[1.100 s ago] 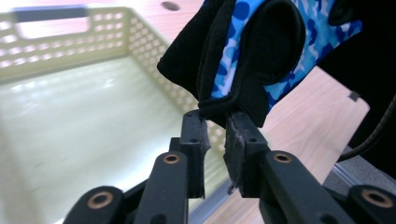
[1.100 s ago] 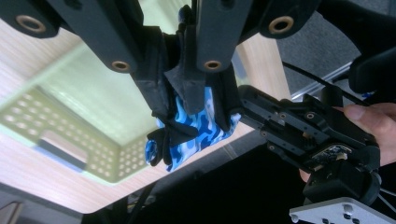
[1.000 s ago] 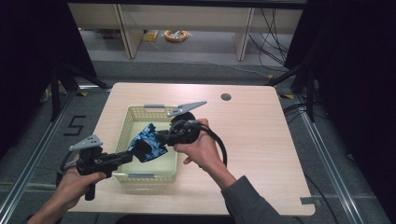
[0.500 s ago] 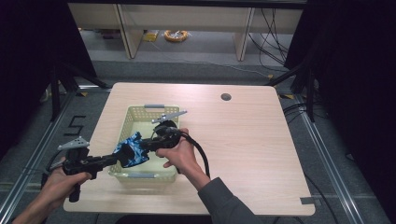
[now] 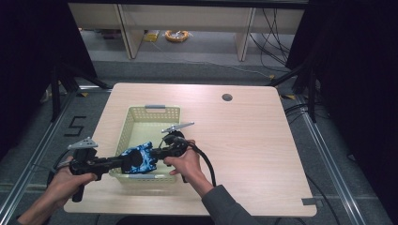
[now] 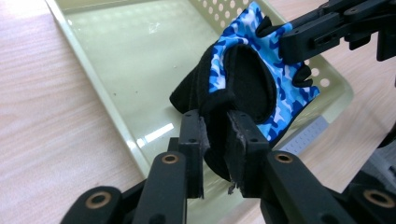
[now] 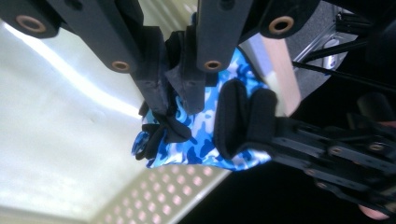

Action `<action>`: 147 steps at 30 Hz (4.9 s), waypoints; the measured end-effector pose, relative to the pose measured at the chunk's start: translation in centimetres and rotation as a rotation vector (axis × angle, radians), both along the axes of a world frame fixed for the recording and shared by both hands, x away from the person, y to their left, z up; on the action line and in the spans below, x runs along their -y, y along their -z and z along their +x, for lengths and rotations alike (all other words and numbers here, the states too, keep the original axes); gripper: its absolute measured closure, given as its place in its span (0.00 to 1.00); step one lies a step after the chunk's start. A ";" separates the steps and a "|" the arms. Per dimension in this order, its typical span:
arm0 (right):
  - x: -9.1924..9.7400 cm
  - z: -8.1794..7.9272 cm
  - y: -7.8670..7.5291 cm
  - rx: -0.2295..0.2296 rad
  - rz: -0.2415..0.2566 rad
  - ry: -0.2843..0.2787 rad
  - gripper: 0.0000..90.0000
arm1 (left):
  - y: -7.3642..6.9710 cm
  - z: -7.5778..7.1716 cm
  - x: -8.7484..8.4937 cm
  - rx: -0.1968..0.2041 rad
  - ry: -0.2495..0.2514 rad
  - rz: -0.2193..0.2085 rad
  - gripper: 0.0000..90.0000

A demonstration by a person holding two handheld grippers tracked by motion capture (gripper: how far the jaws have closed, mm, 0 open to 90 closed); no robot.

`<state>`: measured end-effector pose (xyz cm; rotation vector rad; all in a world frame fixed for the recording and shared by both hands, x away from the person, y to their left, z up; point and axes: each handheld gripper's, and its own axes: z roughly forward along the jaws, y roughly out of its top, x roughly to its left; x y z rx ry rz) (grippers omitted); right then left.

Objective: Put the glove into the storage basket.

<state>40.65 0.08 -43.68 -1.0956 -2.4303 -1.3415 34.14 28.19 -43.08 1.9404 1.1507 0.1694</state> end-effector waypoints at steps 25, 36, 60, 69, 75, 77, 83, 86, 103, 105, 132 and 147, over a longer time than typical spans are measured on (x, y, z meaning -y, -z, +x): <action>1.1 -0.7 1.5 0.000 -0.192 0.017 0.91 | -1.1 -0.2 1.5 0.011 0.015 -0.009 0.57; 0.7 -1.0 1.2 0.005 -0.290 0.029 0.87 | -0.8 -0.5 2.3 -0.015 0.034 -0.007 0.51; 2.8 -1.7 -1.9 0.170 -0.172 0.021 0.68 | -1.4 -1.8 3.9 0.004 0.049 -0.052 0.35; 6.3 -2.5 -2.3 0.163 -0.114 0.042 0.59 | -1.6 -2.2 5.6 0.021 0.102 -0.081 0.33; 8.6 -3.1 -2.4 0.184 -0.086 0.069 0.58 | -1.3 -2.7 7.1 0.024 0.135 -0.090 0.32; 9.4 -3.2 -2.4 0.215 -0.078 0.072 0.58 | -1.1 -2.8 7.7 0.024 0.140 -0.089 0.32; 11.2 -3.9 -2.7 0.209 -0.033 0.105 0.56 | -0.8 -2.8 9.0 0.040 0.161 -0.086 0.32; 12.0 -4.2 -2.7 0.188 -0.014 0.131 0.54 | -0.6 -2.7 9.6 0.029 0.175 -0.086 0.32; 15.6 -6.2 -1.7 0.234 0.048 0.163 0.44 | 0.0 -3.3 11.0 0.074 0.206 -0.102 0.30; 15.9 -6.2 -1.5 0.242 0.045 0.162 0.43 | 0.0 -3.5 11.0 0.085 0.206 -0.087 0.29; 17.5 -8.0 0.1 0.208 0.002 0.194 0.36 | 1.4 -5.1 12.5 0.091 0.271 -0.040 0.26; 18.0 -9.0 0.8 0.183 -0.026 0.202 0.35 | 2.3 -6.2 13.2 0.085 0.280 -0.027 0.26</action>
